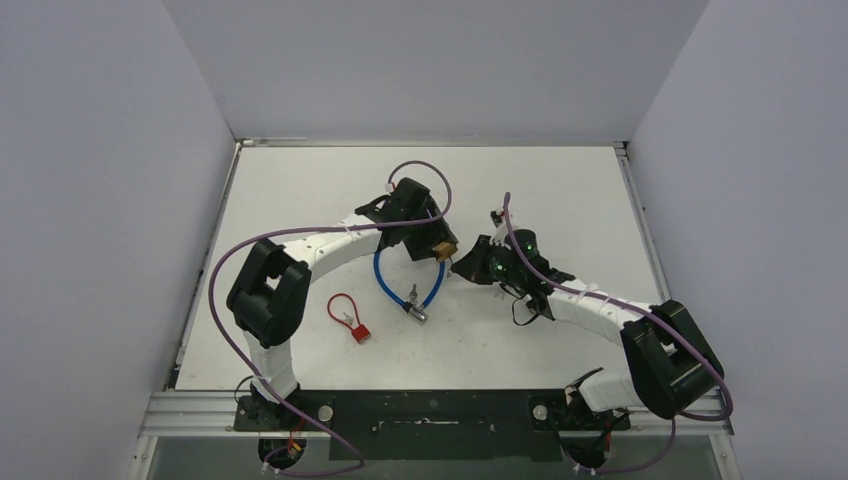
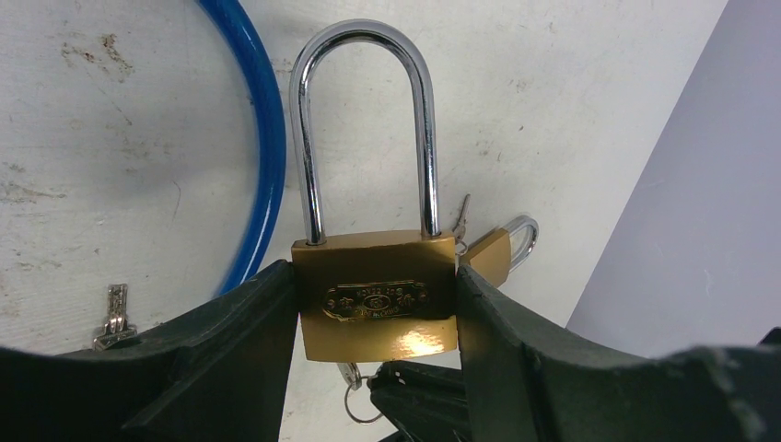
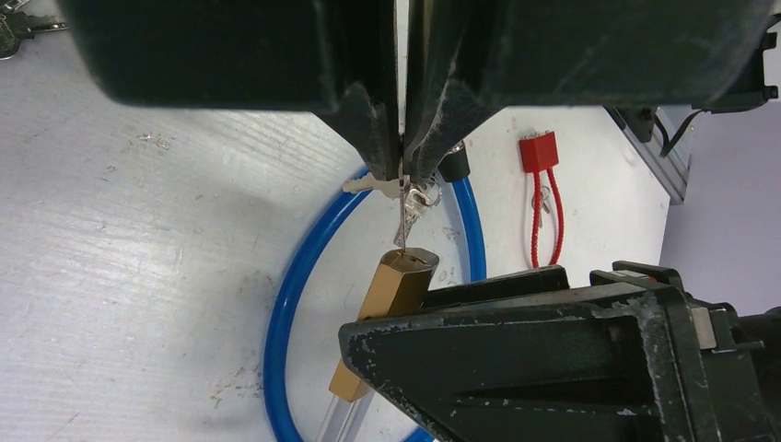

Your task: Unlock with the key

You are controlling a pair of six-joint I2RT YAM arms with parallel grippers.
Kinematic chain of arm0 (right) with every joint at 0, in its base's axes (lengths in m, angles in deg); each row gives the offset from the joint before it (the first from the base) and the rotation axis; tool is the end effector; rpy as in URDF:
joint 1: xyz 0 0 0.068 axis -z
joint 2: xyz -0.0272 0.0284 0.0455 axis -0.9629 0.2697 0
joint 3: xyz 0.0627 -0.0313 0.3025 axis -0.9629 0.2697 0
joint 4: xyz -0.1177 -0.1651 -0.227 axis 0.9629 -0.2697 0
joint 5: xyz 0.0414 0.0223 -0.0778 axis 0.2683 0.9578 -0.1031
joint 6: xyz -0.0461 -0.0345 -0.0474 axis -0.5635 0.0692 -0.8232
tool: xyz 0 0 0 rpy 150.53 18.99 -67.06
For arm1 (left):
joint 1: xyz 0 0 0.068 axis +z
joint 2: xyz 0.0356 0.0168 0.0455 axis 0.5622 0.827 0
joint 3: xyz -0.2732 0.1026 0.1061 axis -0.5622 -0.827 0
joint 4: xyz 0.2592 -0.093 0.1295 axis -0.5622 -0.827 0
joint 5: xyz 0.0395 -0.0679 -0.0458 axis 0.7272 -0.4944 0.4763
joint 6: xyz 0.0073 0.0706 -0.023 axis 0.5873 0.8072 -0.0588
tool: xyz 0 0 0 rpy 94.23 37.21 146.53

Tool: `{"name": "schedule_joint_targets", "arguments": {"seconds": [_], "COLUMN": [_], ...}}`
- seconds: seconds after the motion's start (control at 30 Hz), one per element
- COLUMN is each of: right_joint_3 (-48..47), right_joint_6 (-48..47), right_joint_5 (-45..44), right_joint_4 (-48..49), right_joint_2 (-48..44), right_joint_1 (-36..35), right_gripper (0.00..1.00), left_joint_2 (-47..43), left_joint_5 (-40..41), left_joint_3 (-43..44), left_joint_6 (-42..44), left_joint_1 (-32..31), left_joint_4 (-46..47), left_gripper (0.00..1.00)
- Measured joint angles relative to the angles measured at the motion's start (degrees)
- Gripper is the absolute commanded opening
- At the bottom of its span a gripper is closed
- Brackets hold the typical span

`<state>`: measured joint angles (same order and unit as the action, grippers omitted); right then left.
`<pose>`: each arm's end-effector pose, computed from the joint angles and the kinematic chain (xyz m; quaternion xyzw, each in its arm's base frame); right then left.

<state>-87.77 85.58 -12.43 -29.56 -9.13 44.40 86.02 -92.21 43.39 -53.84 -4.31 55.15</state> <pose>0.2686 0.1814 0.1847 -0.0209 0.8496 0.4206 0.3176 0.3709 -0.3037 0.2155 -0.1773 0.9187 -0.3012 0.1837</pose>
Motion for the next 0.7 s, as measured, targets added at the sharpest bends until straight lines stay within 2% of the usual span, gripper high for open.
{"name": "schedule_joint_targets", "arguments": {"seconds": [0.7], "right_joint_3": [-0.9], "right_joint_6": [1.1], "right_joint_5": [5.6], "right_joint_4": [1.7], "right_joint_2": [1.7], "right_joint_1": [3.4], "right_gripper": [0.00], "left_joint_2": [0.0], "left_joint_5": [-0.3], "left_joint_3": [0.0], "left_joint_6": [-1.5], "left_joint_1": [0.3], "left_joint_4": [1.7], "left_gripper": [0.00]}}
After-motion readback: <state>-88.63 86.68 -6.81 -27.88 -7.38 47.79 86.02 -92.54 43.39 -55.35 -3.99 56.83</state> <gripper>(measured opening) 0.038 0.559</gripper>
